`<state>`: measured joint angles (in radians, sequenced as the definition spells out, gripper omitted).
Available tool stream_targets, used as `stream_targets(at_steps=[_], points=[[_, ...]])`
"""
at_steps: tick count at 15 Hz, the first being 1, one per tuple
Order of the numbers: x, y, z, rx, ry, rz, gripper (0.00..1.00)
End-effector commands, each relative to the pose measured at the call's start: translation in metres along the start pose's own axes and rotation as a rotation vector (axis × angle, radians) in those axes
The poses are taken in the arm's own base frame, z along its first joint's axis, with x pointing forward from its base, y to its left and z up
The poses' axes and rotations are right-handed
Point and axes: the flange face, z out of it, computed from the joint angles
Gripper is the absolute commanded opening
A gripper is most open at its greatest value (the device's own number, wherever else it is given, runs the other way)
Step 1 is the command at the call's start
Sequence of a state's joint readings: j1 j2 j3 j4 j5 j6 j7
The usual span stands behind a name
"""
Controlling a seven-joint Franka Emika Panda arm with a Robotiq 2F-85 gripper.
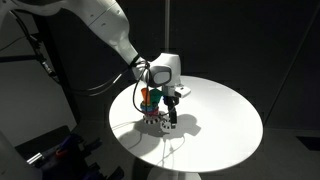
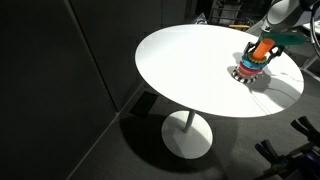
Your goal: Put the striped ring on the orange stand
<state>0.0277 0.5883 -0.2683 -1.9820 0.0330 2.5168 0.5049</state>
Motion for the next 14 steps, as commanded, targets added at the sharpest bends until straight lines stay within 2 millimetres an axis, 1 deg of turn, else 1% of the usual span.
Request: stream_targets(at_steps=[1, 14], points=[[-0.0112, 0.0030, -0.0079, 0.009, -0.006, -0.025, 1.00], [-0.0128, 0.0038, 0.0000, 0.024, 0.002, -0.034, 1.00]])
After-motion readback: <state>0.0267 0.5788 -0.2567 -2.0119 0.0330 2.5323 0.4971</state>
